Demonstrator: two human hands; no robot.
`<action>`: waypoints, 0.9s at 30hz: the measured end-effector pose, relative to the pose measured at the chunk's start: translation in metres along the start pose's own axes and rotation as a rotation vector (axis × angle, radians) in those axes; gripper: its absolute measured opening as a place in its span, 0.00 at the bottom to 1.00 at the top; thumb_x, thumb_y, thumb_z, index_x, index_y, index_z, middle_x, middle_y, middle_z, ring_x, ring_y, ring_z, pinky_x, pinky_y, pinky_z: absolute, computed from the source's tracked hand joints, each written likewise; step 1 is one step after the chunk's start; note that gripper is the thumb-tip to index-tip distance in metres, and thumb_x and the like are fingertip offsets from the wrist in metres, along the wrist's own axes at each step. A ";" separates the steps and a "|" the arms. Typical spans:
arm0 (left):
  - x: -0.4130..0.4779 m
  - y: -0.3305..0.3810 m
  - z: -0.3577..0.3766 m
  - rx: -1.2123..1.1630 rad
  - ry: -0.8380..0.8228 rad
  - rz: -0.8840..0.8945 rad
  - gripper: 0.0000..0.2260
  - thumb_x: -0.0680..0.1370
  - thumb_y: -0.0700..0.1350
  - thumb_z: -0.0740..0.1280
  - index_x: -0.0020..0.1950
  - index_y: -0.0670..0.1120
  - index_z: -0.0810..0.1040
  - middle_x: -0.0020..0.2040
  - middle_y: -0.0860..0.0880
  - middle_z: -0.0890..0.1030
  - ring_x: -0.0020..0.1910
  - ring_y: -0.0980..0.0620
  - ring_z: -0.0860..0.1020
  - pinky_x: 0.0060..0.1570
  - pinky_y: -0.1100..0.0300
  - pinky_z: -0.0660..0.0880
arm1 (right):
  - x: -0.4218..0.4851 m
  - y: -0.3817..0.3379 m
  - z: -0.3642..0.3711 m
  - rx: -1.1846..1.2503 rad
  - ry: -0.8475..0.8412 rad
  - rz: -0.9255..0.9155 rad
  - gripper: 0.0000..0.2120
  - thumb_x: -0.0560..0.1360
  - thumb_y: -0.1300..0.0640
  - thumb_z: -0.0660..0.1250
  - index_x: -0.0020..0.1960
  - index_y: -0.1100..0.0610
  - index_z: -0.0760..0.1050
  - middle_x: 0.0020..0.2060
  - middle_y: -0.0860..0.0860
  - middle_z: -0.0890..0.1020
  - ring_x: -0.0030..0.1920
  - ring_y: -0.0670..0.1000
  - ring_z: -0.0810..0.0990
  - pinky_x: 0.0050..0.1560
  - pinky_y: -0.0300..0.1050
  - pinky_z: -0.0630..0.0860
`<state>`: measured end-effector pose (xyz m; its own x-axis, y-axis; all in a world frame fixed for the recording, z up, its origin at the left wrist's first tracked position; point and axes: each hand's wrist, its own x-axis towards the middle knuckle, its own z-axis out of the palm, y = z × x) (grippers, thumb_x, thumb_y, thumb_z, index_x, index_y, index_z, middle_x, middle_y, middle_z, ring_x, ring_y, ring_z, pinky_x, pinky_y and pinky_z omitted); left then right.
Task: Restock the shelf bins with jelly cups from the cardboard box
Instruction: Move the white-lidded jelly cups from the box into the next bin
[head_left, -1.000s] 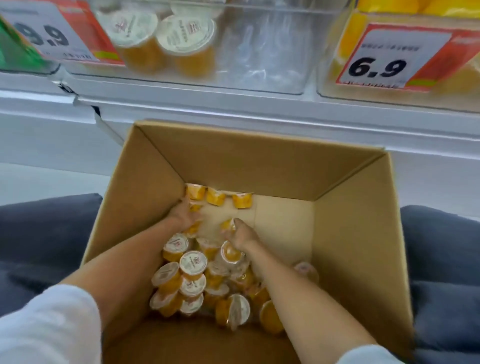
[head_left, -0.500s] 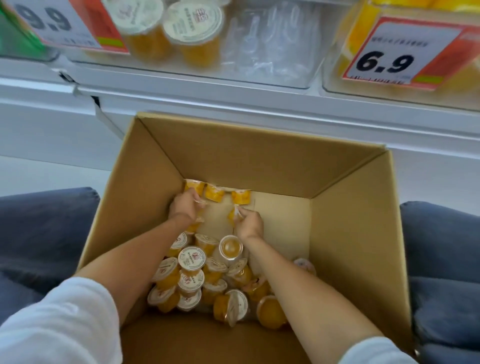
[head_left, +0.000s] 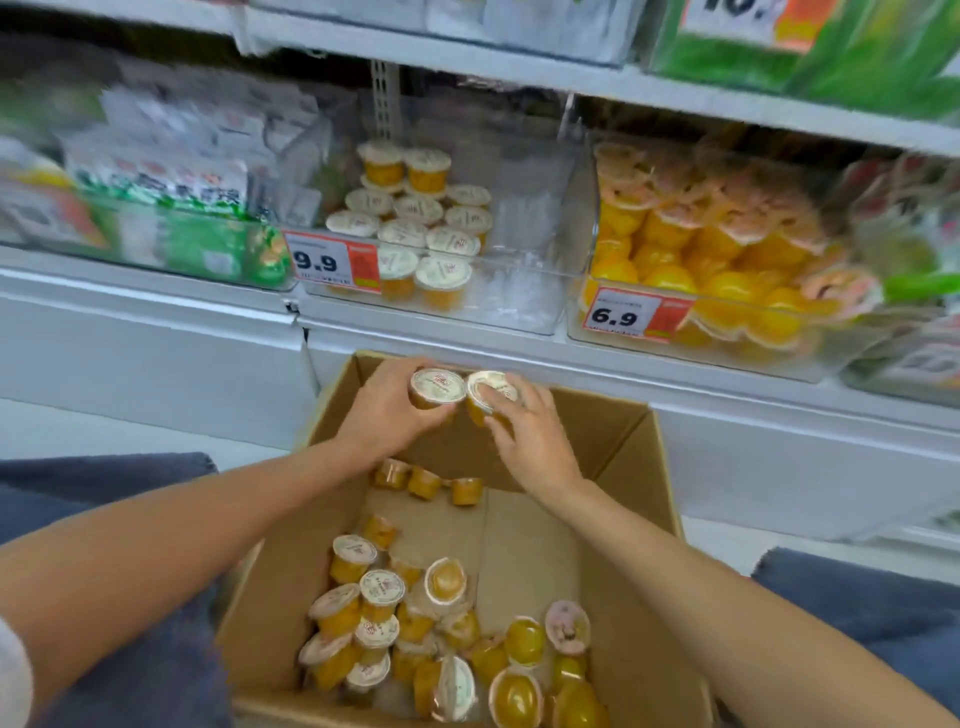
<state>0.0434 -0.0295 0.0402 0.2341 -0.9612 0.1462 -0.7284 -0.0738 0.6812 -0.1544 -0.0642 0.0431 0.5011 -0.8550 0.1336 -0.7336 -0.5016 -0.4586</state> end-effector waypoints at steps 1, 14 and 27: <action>0.005 0.010 -0.014 -0.019 0.048 0.018 0.26 0.67 0.60 0.74 0.62 0.53 0.75 0.57 0.53 0.78 0.56 0.55 0.76 0.58 0.56 0.74 | 0.006 -0.008 -0.016 -0.013 0.017 -0.026 0.20 0.81 0.55 0.61 0.72 0.49 0.69 0.74 0.53 0.64 0.74 0.56 0.58 0.74 0.53 0.60; 0.146 0.044 -0.128 0.030 0.384 -0.024 0.27 0.67 0.63 0.72 0.59 0.49 0.79 0.52 0.49 0.81 0.49 0.52 0.80 0.48 0.56 0.78 | 0.168 -0.074 -0.104 0.052 0.302 -0.123 0.19 0.79 0.59 0.62 0.69 0.51 0.72 0.69 0.55 0.71 0.69 0.56 0.64 0.68 0.42 0.60; 0.243 0.001 -0.117 0.232 0.162 -0.181 0.25 0.72 0.50 0.74 0.65 0.43 0.70 0.57 0.44 0.78 0.54 0.44 0.78 0.53 0.50 0.77 | 0.299 -0.032 -0.055 -0.045 0.210 0.085 0.20 0.78 0.55 0.63 0.70 0.54 0.70 0.68 0.54 0.69 0.68 0.57 0.66 0.68 0.48 0.67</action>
<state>0.1751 -0.2322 0.1600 0.4589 -0.8734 0.1628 -0.7883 -0.3157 0.5281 -0.0062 -0.3112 0.1463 0.3335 -0.9006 0.2789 -0.7912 -0.4282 -0.4366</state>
